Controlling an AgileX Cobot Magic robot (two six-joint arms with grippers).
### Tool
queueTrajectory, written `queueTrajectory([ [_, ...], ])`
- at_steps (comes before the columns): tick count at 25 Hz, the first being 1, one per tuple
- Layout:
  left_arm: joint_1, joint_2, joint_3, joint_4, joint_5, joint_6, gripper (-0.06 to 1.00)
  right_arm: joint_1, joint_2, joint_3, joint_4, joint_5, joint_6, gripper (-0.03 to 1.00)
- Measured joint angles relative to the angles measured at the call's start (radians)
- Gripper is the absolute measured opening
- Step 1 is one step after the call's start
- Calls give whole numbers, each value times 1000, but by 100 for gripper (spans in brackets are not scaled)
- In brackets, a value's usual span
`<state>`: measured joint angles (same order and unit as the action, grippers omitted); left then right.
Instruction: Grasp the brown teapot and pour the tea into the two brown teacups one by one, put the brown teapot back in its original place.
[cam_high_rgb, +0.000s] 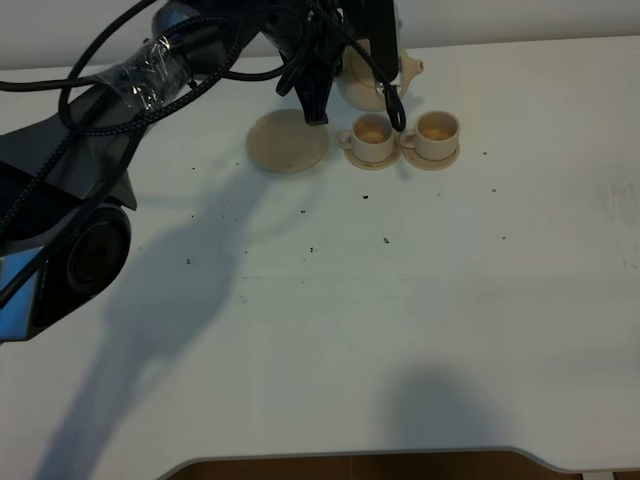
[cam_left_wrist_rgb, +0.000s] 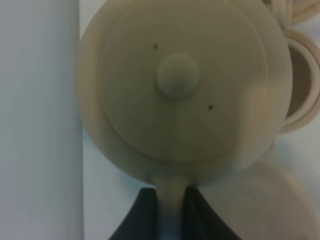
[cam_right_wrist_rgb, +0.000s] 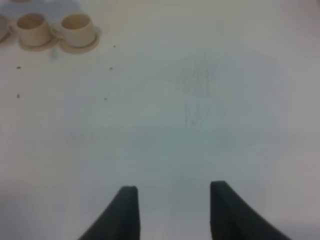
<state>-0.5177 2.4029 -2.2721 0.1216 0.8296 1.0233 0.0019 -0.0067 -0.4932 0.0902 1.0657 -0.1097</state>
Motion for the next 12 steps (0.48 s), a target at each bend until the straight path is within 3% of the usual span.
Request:
queueTrajectory([
  [12,0,30,0,2,-65,94,11,0,0,0,0,0,0,36],
])
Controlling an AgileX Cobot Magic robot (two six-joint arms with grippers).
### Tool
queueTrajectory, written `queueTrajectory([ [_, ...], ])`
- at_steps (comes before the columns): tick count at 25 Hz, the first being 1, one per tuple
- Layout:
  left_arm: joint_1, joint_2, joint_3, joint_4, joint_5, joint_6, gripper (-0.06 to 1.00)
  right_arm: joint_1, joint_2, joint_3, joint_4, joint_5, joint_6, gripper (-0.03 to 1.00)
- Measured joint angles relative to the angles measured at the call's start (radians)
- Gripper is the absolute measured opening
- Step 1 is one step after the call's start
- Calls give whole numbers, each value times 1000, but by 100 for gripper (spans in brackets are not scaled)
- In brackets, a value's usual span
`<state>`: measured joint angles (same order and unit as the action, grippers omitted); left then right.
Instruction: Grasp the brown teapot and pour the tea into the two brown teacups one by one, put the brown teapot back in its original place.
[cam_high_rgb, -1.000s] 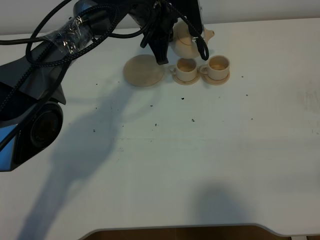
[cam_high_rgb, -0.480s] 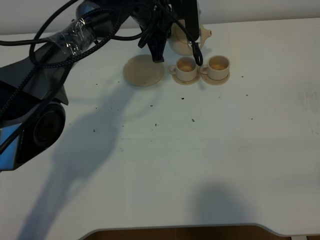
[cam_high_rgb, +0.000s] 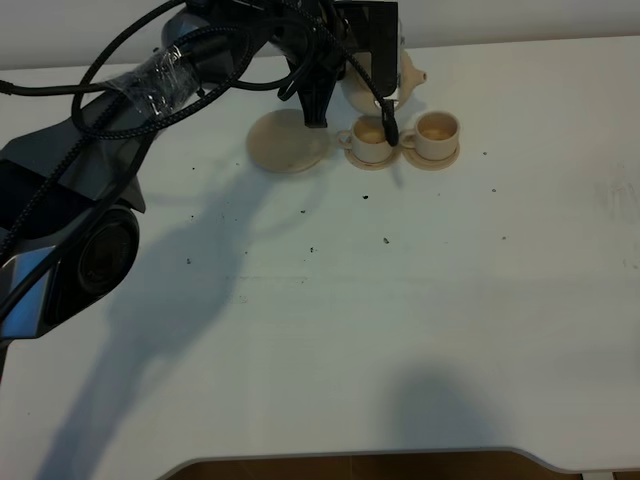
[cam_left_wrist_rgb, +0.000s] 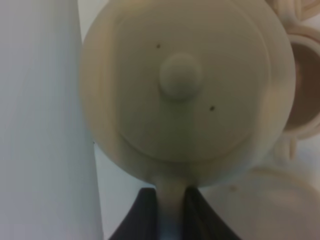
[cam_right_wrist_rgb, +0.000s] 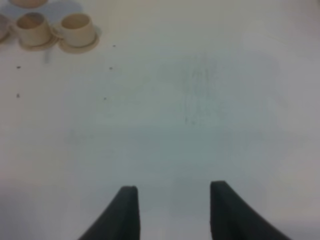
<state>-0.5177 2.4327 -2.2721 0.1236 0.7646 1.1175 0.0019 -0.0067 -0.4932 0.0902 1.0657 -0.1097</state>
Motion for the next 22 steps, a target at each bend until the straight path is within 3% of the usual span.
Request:
queueTrajectory([
  [14,-1,2,0,6,-42,129,11,0,0,0,0,0,0,36],
  [22,-1,2,0,6,-49,149,11,0,0,0,0,0,0,36],
])
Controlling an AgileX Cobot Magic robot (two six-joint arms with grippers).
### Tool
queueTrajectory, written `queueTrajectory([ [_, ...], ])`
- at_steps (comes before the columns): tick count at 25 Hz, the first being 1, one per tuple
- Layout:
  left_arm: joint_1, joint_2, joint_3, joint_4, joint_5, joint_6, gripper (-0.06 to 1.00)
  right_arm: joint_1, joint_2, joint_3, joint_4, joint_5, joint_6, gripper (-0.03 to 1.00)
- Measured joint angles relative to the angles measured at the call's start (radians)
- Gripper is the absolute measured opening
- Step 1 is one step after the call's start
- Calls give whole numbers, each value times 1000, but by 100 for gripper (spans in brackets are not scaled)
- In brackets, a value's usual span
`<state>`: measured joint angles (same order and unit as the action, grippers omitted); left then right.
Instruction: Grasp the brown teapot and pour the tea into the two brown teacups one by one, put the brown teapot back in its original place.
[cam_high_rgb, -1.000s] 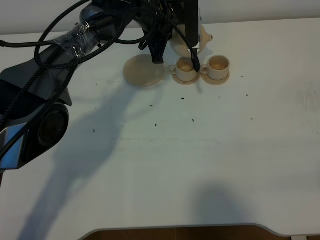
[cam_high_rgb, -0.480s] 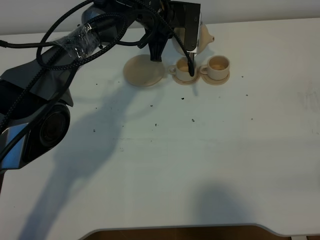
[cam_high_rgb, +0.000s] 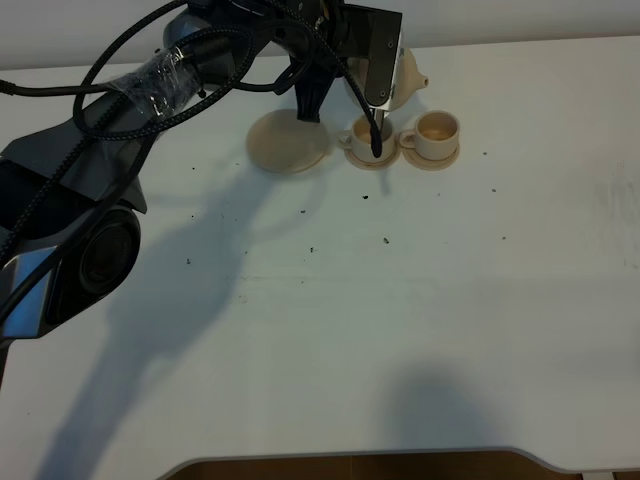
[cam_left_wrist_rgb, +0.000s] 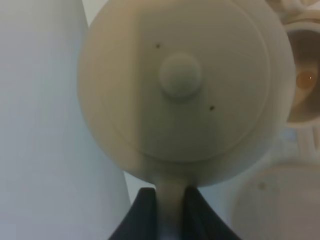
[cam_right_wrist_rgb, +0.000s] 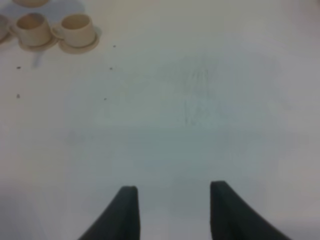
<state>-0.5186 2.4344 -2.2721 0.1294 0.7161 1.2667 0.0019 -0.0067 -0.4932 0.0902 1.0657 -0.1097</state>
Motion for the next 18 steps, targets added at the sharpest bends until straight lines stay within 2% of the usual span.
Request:
queueTrajectory([
  [3,-1,3,0,1,-20,19,11,0,0,0,0,0,0,36],
  [18,-38,63,1,121,-117,29,11,0,0,0,0,0,0,36],
])
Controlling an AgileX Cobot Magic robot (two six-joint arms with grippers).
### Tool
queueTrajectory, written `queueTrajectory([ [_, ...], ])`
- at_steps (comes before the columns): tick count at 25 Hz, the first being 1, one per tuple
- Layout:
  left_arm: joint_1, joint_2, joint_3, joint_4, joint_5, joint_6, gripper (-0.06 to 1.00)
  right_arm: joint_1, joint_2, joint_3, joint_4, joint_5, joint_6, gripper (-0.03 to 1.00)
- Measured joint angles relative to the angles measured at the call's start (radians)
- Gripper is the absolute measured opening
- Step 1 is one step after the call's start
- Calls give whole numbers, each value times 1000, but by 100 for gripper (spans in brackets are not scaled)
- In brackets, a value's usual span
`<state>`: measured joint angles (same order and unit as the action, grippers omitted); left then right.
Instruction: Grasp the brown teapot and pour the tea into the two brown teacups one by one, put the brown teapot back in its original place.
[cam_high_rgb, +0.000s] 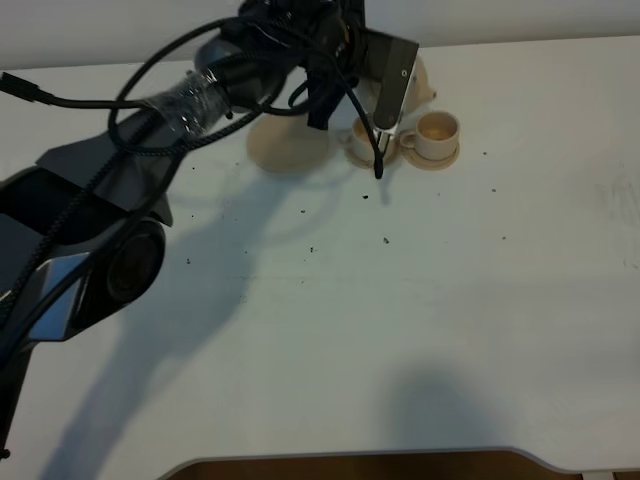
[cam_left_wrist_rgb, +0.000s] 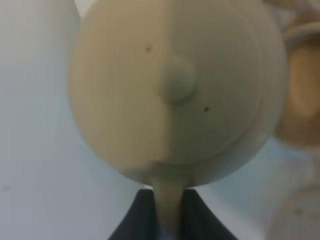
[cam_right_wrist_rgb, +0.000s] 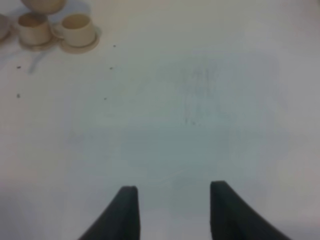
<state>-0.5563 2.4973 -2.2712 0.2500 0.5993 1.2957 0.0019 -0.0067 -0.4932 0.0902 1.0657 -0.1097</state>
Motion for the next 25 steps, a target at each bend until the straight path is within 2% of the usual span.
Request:
queueTrajectory([
  [21,-31,-1,0,127,-32,2,11,0,0,0,0,0,0,36],
  [25,-31,-1,0,130,-34,49,11,0,0,0,0,0,0,36],
])
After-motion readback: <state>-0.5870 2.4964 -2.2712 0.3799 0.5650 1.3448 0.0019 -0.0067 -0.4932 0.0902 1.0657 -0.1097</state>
